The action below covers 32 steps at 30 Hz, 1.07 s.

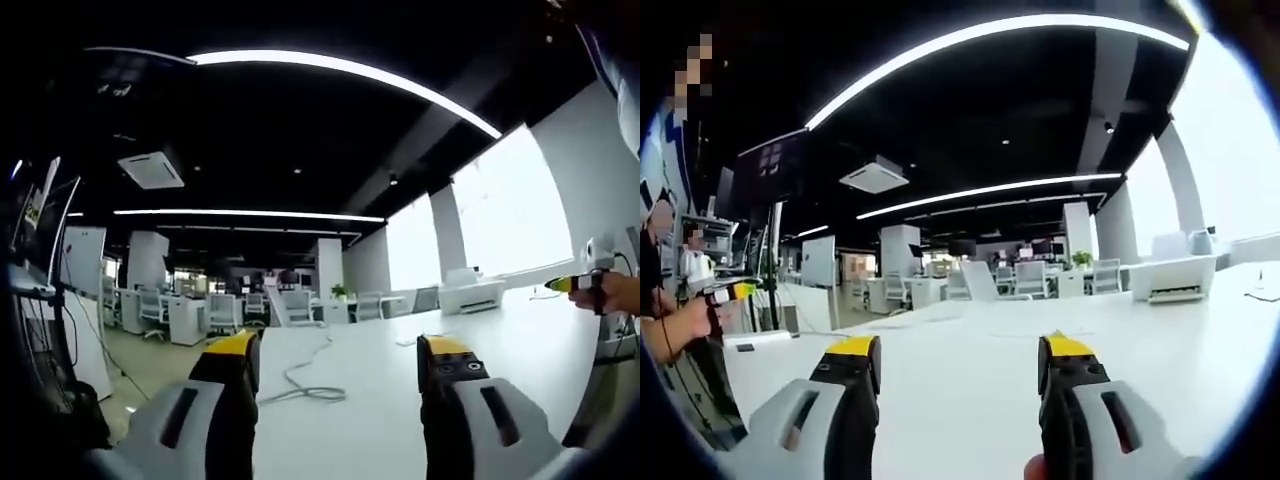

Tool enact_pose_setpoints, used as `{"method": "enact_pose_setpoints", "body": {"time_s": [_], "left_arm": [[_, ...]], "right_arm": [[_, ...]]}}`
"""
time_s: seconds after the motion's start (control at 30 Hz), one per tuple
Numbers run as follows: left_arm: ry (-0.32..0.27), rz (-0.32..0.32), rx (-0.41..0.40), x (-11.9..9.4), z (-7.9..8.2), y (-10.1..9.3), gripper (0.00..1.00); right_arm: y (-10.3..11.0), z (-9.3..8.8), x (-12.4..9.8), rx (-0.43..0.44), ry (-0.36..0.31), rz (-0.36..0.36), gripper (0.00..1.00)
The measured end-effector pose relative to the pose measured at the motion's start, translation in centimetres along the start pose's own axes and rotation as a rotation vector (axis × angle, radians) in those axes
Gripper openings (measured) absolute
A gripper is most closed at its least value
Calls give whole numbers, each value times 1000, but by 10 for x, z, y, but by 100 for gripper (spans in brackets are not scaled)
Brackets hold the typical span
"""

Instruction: Pick up the power strip scattered on the table, fix it on the side mounting bracket of the table, and press the switch

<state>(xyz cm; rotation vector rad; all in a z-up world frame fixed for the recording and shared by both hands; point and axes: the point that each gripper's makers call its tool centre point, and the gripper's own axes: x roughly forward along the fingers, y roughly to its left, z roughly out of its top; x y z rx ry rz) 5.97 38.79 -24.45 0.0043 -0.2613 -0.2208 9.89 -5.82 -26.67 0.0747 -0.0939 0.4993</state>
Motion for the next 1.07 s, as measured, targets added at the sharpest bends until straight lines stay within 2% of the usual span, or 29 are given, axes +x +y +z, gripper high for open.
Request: {"method": "enact_pose_setpoints", "body": {"time_s": [0.33,0.57,0.87,1.07], "left_arm": [[-5,-9,9,1,4,-2,68],[-13,-11,8,-1,8,-7,67],[-11,-26,11,-1,10,-13,67],[-23,-41,3,-1,15,-17,67]], "right_arm": [[-2,0,-4,-4,12,0,59],[0,7,-6,1,-12,2,59],[6,-6,-12,17,-6,5,58],[22,0,-15,4,-5,23,58]]}}
